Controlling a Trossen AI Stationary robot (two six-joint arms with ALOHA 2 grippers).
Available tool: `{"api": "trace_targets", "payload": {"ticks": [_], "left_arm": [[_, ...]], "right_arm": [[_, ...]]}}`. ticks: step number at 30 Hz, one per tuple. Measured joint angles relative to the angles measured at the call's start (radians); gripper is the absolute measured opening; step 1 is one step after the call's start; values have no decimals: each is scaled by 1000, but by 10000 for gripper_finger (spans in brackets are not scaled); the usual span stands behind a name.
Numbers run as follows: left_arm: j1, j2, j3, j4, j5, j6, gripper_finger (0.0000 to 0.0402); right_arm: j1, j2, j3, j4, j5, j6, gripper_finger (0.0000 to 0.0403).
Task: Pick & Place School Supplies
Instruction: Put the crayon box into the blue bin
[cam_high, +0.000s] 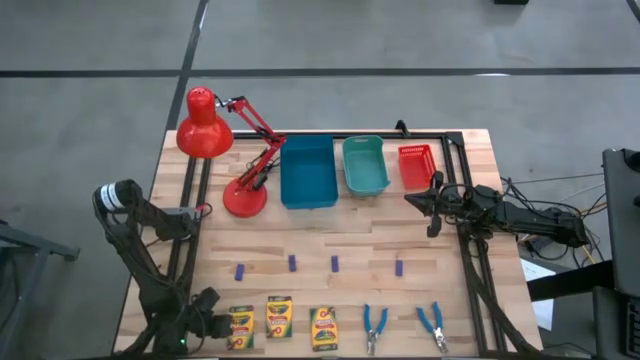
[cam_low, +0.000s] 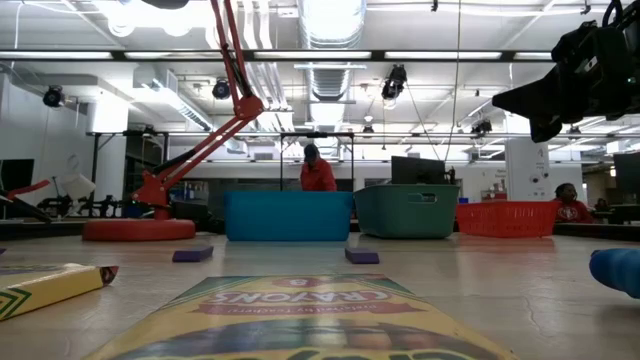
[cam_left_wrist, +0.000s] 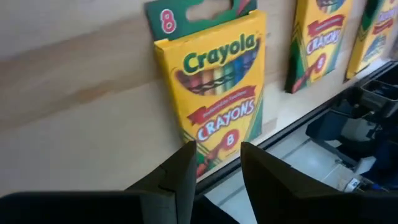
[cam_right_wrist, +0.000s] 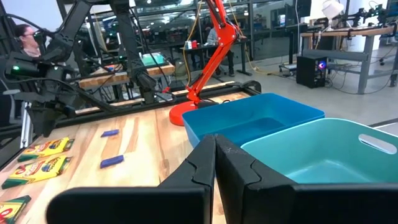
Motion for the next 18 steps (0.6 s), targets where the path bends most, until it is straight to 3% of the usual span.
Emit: {"api": "trace_targets", "payload": {"ticks": [4, 8, 15, 18], "left_arm": [[0, 0, -10, -6, -42, 15, 129], [2, -1, -12, -1, -170, 166, 129], [13, 0, -22, -5, -536, 844, 129], [13, 1, -21, 0, -610, 954, 129]], "right_arm": [[0, 0, 0, 0, 0, 0, 8], [0, 0, 0, 0, 0, 0, 8], [0, 0, 0, 0, 0, 0, 8], [0, 0, 0, 0, 0, 0, 8]]}}
